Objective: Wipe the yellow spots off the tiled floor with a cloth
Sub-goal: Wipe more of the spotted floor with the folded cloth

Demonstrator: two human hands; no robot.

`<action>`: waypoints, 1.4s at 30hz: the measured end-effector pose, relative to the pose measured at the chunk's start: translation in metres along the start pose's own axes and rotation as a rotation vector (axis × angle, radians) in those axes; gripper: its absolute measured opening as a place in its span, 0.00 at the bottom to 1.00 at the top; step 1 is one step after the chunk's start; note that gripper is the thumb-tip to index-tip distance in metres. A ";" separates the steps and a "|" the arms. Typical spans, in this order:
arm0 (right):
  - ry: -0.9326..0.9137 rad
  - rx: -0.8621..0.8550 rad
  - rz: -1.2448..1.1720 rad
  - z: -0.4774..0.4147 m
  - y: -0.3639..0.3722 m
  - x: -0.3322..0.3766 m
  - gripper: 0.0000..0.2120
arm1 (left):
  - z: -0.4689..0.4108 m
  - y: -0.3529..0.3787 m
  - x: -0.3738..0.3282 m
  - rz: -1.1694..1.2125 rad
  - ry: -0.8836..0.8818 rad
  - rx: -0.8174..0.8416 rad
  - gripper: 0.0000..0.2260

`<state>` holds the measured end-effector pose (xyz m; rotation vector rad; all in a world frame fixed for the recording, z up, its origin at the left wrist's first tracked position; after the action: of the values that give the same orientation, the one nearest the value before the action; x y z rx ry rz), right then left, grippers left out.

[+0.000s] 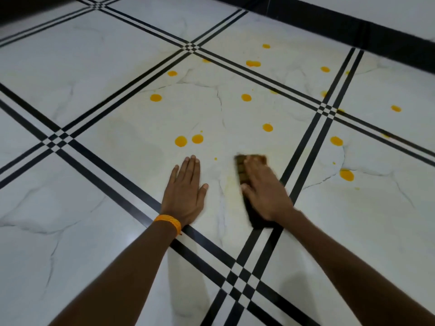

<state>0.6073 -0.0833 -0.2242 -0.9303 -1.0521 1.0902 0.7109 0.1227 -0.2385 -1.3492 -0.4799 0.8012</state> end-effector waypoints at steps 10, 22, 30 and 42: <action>-0.286 0.085 0.098 -0.021 0.001 0.042 0.33 | 0.000 -0.001 -0.001 -0.001 0.010 0.002 0.32; -0.210 0.052 0.076 0.011 0.017 0.056 0.32 | 0.001 -0.001 0.001 -0.005 0.022 0.022 0.32; 0.637 -0.155 -0.160 0.071 -0.002 -0.111 0.40 | 0.003 -0.004 -0.006 0.026 0.004 0.025 0.32; 0.462 -0.101 -0.082 0.123 -0.007 -0.210 0.40 | -0.087 -0.014 -0.110 0.132 0.207 0.017 0.36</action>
<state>0.4638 -0.2804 -0.2279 -1.1434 -0.7580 0.7098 0.7051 -0.0171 -0.2261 -1.4408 -0.2229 0.7611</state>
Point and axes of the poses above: each hand's wrist, its own z-axis away from the middle knuckle, its own y-axis out of the palm, x = y × z, the point moved 4 cm from there along -z, towards the middle knuckle, and after that the axes turned 14 degrees about x, right-handed, at the moved point
